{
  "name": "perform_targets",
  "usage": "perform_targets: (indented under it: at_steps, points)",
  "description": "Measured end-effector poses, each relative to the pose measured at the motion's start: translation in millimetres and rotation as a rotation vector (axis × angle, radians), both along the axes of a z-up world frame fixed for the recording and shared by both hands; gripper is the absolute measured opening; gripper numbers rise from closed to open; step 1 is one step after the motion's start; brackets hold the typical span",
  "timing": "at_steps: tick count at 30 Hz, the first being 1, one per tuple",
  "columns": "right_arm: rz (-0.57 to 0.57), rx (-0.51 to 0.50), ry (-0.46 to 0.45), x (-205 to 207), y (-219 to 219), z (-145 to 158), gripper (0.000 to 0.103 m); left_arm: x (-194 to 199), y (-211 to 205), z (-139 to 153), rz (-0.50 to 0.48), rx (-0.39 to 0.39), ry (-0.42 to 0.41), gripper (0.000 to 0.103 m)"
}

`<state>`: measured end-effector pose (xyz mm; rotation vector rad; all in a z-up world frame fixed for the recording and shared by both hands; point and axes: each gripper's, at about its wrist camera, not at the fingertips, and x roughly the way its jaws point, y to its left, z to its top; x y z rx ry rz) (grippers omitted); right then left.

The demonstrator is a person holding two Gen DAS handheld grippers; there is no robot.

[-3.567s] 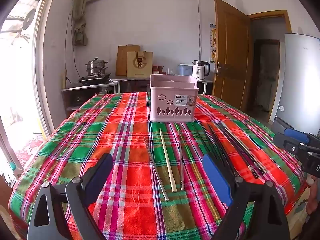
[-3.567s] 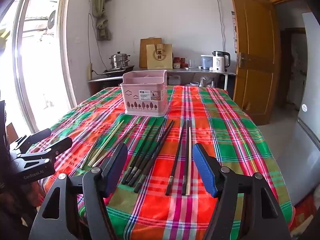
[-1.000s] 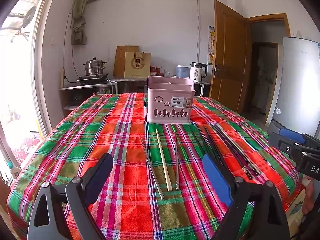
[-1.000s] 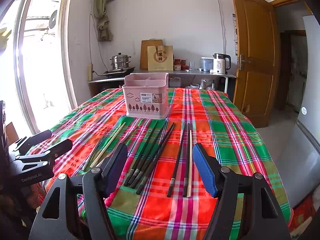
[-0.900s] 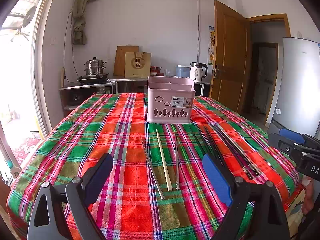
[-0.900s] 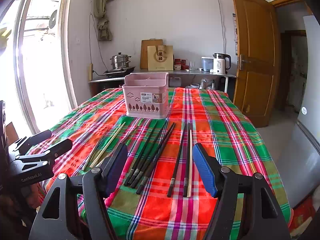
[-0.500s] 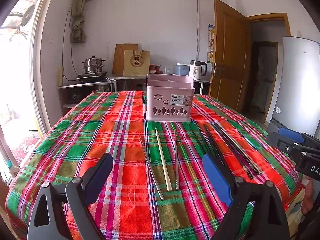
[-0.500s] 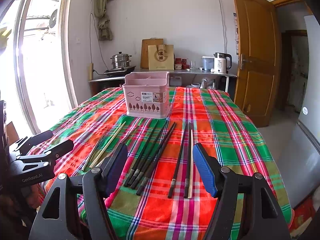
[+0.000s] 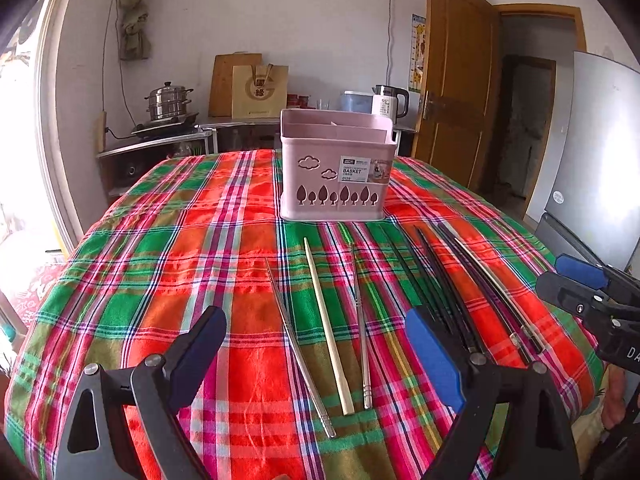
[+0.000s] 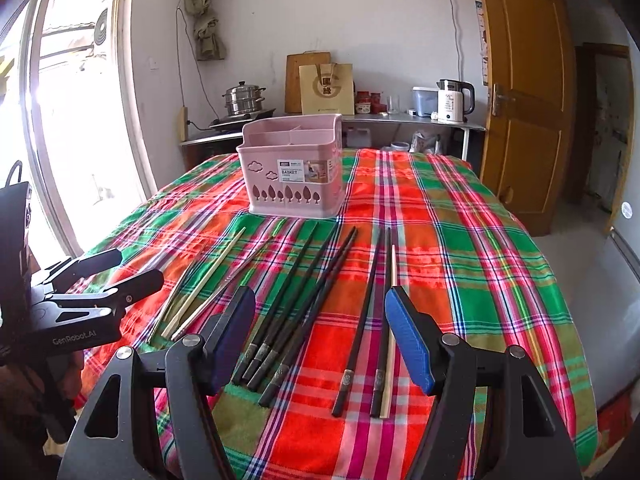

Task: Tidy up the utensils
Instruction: 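Grasp a thin metal chopstick with the left tool while the right tool grasps a black chopstick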

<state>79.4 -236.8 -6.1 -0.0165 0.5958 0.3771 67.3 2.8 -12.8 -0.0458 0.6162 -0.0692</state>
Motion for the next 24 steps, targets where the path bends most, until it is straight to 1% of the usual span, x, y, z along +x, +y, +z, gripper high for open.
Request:
perform_targets:
  at_steps: [1,3,4,5,7,8,9,10,11,12,15,18,22,24]
  points:
    - [-0.001,0.003,0.018,7.5,-0.1,-2.1,0.068,7.3,-0.6,-1.5,-0.006,0.002,0.014,0.091]
    - [-0.001,0.007,0.042,19.2,0.4,-5.4,0.068,22.0,-1.7,-3.4,-0.019,0.011,0.039,0.087]
    - [-0.004,0.002,0.055,24.9,0.9,-6.7,0.067,29.5,-2.7,-4.1,-0.022,0.017,0.053,0.087]
    - [-0.005,-0.003,0.066,30.4,1.6,-8.4,0.062,37.0,-3.9,-4.8,-0.04,0.017,0.066,0.086]
    - [-0.014,-0.014,0.096,43.6,3.8,-11.9,0.049,52.1,-7.5,-5.9,-0.082,0.014,0.101,0.086]
    - [-0.02,-0.017,0.115,51.0,4.6,-14.0,0.045,59.7,-9.9,-7.1,-0.1,0.014,0.119,0.085]
    - [-0.021,-0.017,0.131,57.6,5.3,-15.9,0.038,66.7,-12.3,-8.4,-0.115,0.016,0.135,0.082]
    - [-0.021,-0.016,0.145,63.9,5.7,-17.8,0.036,73.6,-15.4,-10.0,-0.13,0.017,0.151,0.081]
    - [-0.022,-0.017,0.158,69.6,6.4,-19.1,0.032,79.5,-18.3,-12.1,-0.146,0.017,0.167,0.077]
    - [-0.022,-0.018,0.168,75.1,7.7,-20.6,0.028,85.8,-20.5,-15.2,-0.15,0.02,0.184,0.071]
    - [-0.013,-0.007,0.204,88.5,9.8,-26.0,0.021,101.0,-24.7,-24.0,-0.16,0.018,0.228,0.059]
    - [-0.012,-0.005,0.236,101.5,12.3,-31.0,0.018,112.3,-29.4,-30.8,-0.184,0.004,0.266,0.048]
    - [-0.02,0.0,0.273,116.4,12.8,-35.9,0.017,120.0,-32.9,-31.7,-0.199,0.02,0.276,0.046]
    - [-0.018,-0.005,0.275,121.8,12.4,-35.1,0.017,121.1,-26.3,-28.0,-0.177,0.011,0.262,0.046]
